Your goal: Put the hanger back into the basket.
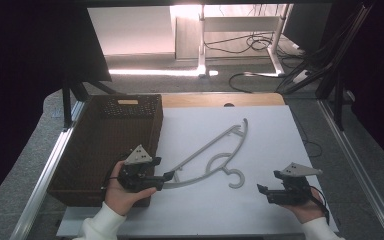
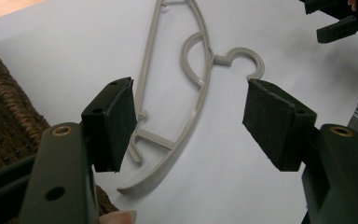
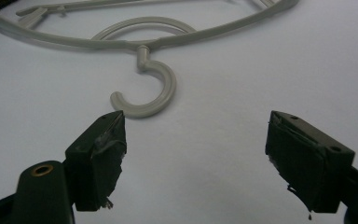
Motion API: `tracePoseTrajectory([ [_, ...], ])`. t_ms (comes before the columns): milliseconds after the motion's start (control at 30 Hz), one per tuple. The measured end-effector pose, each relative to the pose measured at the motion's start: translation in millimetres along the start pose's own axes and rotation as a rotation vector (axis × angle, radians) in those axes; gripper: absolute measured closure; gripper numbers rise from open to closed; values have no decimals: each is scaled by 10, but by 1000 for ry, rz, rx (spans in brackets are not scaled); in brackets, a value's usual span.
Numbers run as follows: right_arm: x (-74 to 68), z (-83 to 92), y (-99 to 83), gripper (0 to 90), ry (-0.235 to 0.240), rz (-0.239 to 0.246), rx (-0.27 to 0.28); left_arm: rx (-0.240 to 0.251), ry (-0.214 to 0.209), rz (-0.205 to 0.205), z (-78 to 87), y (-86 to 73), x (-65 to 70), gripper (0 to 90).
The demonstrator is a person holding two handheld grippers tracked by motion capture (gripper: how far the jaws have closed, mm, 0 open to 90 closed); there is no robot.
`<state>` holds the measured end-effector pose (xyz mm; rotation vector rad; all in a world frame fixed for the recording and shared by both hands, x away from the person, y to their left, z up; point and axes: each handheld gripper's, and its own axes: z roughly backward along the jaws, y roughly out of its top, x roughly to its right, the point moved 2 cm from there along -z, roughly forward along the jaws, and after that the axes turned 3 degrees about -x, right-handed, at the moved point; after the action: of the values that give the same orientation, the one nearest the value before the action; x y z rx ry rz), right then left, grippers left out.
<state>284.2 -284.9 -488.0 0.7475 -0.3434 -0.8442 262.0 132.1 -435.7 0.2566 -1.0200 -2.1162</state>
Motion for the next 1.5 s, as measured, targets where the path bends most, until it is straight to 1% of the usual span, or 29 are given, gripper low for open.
tracePoseTrajectory([
  [133,0,-1,-1,209,-1,1,-1,-6,-6,-5,-50,31,13,343],
  [400,-3,-1,0,209,-2,0,-2,-41,-26,-26,-247,126,71,352],
  [567,1,2,-1,209,-2,-1,-1,-57,-36,-30,-328,151,97,360],
  [600,3,4,-2,209,-3,0,0,-68,-38,-34,-371,162,108,361],
  [633,4,5,-3,209,-3,-1,0,-68,-38,-34,-371,162,108,362],
  [733,8,3,-9,209,-3,0,-3,-89,-39,-43,-456,181,125,365],
  [800,8,2,-10,209,-3,3,-5,-94,-39,-46,-468,186,134,366],
  [967,10,-5,-12,209,-3,2,-9,-100,-54,-57,-509,220,189,364],
  [1067,7,-6,-13,209,-4,4,-11,-113,-59,-61,-566,240,232,363],
  [1400,9,-7,-20,209,-6,4,-16,-133,-73,-66,-692,249,314,361],
  [1500,6,-11,-20,209,-5,6,-16,-149,-90,-77,-757,246,371,367],
])
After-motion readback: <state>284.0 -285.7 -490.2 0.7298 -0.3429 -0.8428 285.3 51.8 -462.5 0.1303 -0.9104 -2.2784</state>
